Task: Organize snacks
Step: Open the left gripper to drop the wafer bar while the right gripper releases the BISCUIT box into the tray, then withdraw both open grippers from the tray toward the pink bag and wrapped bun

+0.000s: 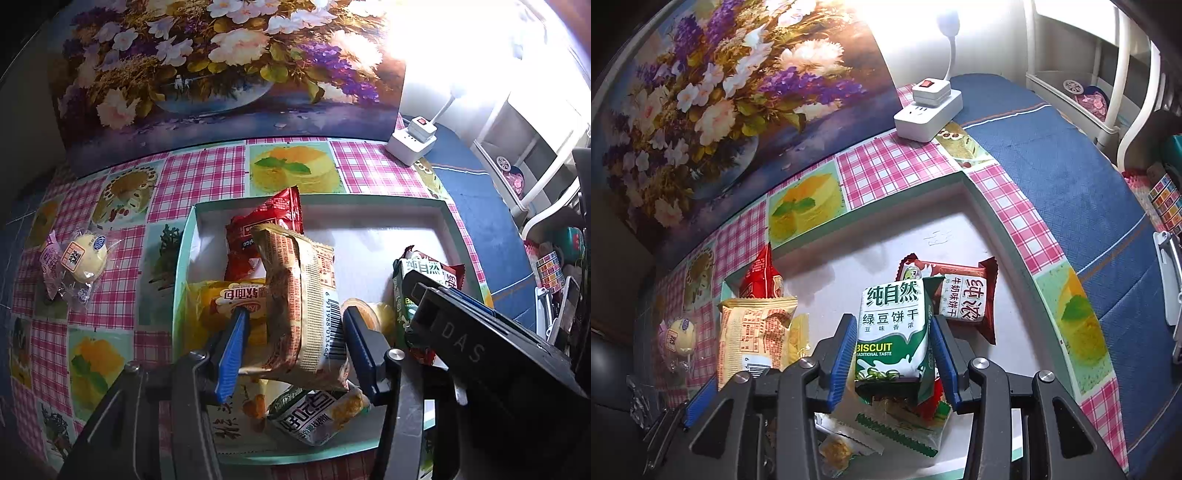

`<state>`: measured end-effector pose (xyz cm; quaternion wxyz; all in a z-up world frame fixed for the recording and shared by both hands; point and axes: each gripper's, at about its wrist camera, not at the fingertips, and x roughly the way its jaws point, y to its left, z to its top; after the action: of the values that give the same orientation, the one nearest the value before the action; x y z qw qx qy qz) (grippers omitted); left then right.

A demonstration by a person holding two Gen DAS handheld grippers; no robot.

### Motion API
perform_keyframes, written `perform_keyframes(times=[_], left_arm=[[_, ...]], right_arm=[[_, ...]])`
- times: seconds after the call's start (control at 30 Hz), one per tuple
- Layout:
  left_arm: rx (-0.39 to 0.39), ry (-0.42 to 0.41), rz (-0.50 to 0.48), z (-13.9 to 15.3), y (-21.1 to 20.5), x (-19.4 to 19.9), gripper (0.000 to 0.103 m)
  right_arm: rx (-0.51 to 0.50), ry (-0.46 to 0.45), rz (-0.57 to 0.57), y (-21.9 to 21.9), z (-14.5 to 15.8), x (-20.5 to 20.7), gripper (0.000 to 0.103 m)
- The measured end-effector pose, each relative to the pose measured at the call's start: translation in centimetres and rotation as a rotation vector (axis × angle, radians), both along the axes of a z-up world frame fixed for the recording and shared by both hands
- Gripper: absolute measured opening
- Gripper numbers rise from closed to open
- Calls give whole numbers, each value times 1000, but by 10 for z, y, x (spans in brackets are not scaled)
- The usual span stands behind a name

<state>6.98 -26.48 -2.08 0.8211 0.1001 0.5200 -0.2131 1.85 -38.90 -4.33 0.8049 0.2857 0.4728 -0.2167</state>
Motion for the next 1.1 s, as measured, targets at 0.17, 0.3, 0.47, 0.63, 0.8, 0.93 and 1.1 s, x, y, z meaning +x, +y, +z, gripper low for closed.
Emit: perform_keyframes(times=[0.17,0.3,0.47,0.63,0.8,0.93,1.1], left_arm=[[6,-11,6,6,4,0,67],[10,-12,15,10,8,1,67],[14,-6,43,12,16,4,71],[12,-2,89,15,31,9,76],[-1,7,162,17,50,18,76],[24,-4,233,17,66,25,76],[62,-17,335,13,89,34,77]], right_arm=[[-13,-4,-6,0,5,-1,59],[-18,-3,-9,-1,7,-2,62],[-26,-4,-9,-2,10,-3,65],[-19,-9,-1,0,10,-2,65],[-28,-3,0,0,10,-2,67],[-33,5,11,4,10,1,71],[-48,16,49,14,10,7,83]])
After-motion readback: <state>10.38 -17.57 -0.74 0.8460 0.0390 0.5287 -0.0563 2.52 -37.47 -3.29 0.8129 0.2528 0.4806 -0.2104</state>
